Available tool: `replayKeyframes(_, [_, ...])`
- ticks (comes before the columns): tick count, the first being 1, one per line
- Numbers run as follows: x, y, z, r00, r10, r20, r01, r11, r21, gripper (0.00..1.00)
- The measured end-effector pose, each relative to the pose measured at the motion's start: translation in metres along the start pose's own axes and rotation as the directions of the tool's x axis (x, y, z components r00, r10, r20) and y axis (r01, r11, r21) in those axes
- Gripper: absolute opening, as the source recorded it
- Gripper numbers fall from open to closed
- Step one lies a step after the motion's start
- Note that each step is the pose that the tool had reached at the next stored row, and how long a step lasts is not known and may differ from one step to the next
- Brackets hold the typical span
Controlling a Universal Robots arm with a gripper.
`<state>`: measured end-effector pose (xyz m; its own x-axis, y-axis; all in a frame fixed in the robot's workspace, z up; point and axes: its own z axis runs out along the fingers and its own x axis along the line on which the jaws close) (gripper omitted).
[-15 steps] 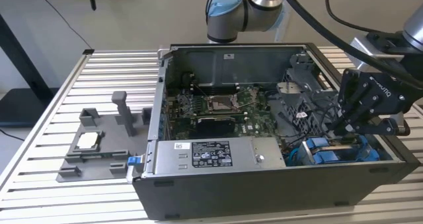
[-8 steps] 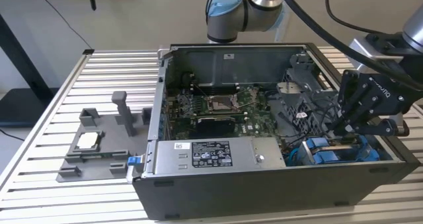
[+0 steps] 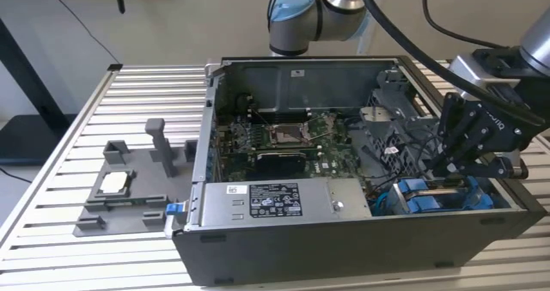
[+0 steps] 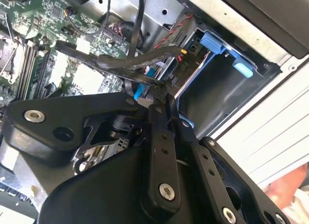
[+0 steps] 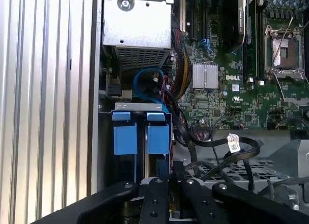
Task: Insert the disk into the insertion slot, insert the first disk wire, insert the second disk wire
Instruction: 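Insert the second disk wire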
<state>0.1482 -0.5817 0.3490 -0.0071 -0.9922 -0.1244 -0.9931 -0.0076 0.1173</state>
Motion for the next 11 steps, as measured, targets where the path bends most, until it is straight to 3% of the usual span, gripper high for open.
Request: replayKeyframes(11, [0.0038,-0.0021,0.0038,1.0000,0.000,0.0000,0.000,1.0000,0.0000,0.16])
